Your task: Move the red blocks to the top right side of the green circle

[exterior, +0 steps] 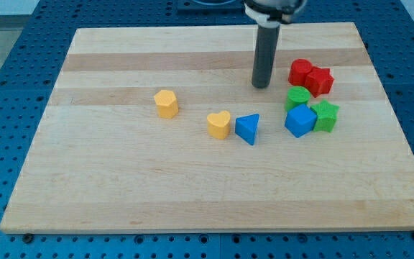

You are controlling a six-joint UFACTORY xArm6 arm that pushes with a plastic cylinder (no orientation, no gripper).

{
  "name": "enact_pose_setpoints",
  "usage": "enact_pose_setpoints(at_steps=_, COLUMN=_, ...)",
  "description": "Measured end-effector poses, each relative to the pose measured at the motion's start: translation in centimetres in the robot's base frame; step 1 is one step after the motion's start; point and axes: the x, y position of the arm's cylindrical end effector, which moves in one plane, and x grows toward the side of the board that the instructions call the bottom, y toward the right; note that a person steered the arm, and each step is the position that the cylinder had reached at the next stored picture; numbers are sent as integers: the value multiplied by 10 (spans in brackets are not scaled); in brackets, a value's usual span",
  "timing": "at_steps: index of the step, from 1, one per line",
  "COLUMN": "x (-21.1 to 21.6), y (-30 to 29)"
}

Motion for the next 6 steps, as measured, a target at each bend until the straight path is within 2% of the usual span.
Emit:
enact_pose_setpoints(at_steps=1, x=-42, y=42)
enact_pose_setpoints(at_steps=3, x=-10, y=78)
enact_pose_setpoints(at_steps=5, x=-12, y=90)
enact_pose_setpoints(at_steps=6, x=-23, y=72)
